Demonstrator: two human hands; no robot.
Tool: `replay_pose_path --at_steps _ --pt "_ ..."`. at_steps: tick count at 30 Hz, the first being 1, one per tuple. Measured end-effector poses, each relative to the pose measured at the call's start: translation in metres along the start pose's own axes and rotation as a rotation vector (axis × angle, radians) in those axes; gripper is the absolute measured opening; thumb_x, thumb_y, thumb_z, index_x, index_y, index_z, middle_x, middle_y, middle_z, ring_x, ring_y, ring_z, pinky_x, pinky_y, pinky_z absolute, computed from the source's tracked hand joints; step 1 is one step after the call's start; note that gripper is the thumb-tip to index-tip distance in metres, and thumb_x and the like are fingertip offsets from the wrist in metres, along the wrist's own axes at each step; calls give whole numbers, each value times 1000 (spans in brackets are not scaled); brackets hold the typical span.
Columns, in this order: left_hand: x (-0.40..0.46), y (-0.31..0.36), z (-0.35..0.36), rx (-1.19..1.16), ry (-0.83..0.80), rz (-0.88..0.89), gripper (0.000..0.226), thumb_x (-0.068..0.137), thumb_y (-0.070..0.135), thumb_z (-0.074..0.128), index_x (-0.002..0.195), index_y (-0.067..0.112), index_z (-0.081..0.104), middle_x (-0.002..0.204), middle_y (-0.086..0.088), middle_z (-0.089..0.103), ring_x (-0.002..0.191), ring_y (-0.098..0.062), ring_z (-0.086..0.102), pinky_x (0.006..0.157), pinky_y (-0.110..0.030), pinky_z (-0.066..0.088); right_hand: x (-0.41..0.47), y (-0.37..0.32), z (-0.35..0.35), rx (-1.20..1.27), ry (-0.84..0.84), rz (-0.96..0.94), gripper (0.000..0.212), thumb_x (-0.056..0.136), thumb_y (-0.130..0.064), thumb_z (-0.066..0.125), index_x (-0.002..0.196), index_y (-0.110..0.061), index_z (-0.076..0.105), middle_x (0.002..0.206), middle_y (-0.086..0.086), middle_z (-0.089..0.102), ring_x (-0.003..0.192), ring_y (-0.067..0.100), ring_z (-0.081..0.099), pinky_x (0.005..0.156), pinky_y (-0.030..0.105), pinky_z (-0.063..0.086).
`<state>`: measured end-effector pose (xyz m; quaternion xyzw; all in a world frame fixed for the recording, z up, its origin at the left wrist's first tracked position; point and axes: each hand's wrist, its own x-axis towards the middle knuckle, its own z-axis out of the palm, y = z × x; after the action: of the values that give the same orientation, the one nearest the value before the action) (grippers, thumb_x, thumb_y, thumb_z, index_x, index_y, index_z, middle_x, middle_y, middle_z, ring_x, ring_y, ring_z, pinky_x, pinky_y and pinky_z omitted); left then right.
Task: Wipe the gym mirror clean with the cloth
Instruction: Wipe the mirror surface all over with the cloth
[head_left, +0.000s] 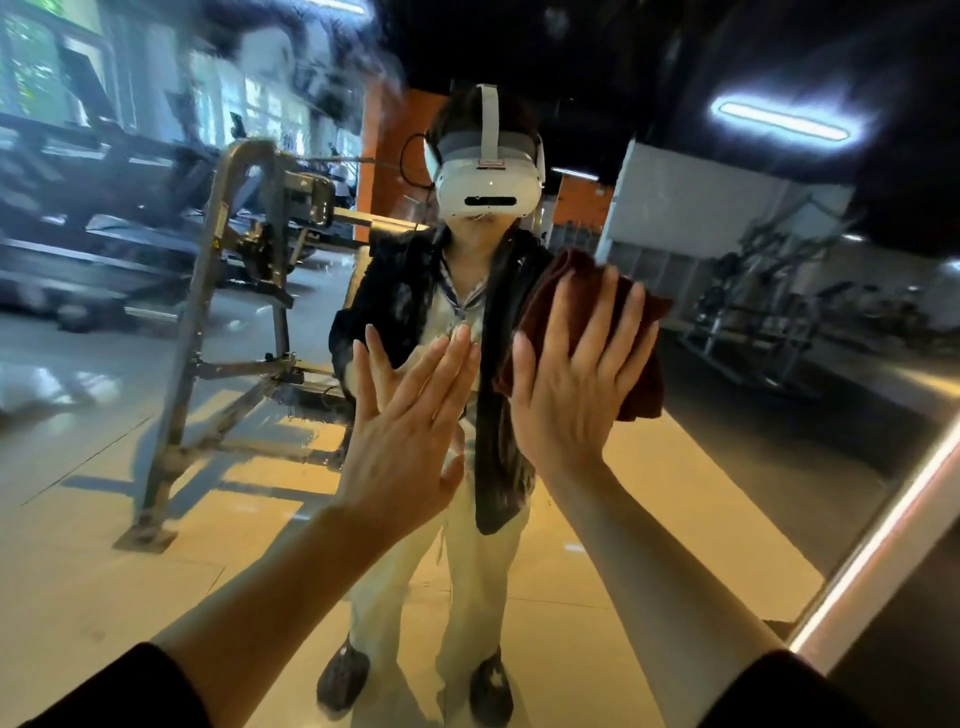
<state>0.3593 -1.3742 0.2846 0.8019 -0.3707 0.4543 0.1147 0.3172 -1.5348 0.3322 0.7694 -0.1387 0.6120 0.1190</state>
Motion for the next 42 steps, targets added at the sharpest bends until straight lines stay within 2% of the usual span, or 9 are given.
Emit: replay_pose_path --at_steps 8,13,16,19,24,30,36,39,42 --pt "-17 -6 -4 -324 170 -31 74 85 31 55 149 -2 37 156 -16 36 148 -29 27 122 -58 13 -108 45 2 170 -230 -569 52 101 -20 54 151 -18 38 163 8 22 154 28 13 121 50 26" --pt "-15 8 -15 -627 118 -119 48 95 34 49 134 7 52 123 -7 62 102 -11 63 77 -29 59 -60 26 -50 776 -145 3 35 99 -7 52 134 -2 55 140 20 45 133 16 47 107 30 46" --pt "-10 28 -28 -983 -67 -236 46 98 58 42 126 24 55 109 16 64 97 9 63 83 -16 55 -31 19 -84 1129 -275 404 41 91 -15 59 130 -17 49 127 4 52 114 2 56 93 23 52" --pt "-2 51 -38 -1518 -305 -431 51 94 56 42 128 19 55 114 2 69 107 -7 67 93 -24 54 -29 24 -94 1307 -388 508 47 92 -18 58 137 -23 47 137 3 52 125 12 55 103 42 51" --pt "6 71 -45 -1625 -322 -555 14 99 6 53 108 3 63 98 -10 71 96 -21 71 85 -32 59 -44 39 -103 1197 -429 442 52 97 -16 54 146 -18 38 142 1 50 134 13 49 111 41 44" --pt "12 87 -51 -1844 -429 -809 24 96 14 58 119 6 56 114 -12 66 98 -21 70 69 -25 58 -66 58 -109 1026 -417 433 34 97 -18 52 130 -18 54 124 -6 60 118 6 57 100 26 50" --pt "22 88 -57 -1758 -300 -794 10 97 3 56 102 -3 63 93 -11 70 83 -16 72 64 -21 56 -73 48 -114 912 -563 237 61 94 -41 56 149 -19 40 156 -4 30 141 12 37 115 31 38" --pt "26 77 -60 -1739 -274 -737 15 100 11 54 96 5 68 92 -7 73 88 -15 72 67 -20 56 -77 43 -107 844 -555 189 74 90 -19 68 154 -15 30 159 4 26 145 17 33 118 29 33" --pt "23 62 -57 -1526 -233 -597 17 100 11 55 104 14 71 100 -1 74 95 -11 71 78 -24 58 -65 42 -94 654 -327 199 52 90 4 65 139 -6 53 148 14 37 136 19 44 116 17 32"
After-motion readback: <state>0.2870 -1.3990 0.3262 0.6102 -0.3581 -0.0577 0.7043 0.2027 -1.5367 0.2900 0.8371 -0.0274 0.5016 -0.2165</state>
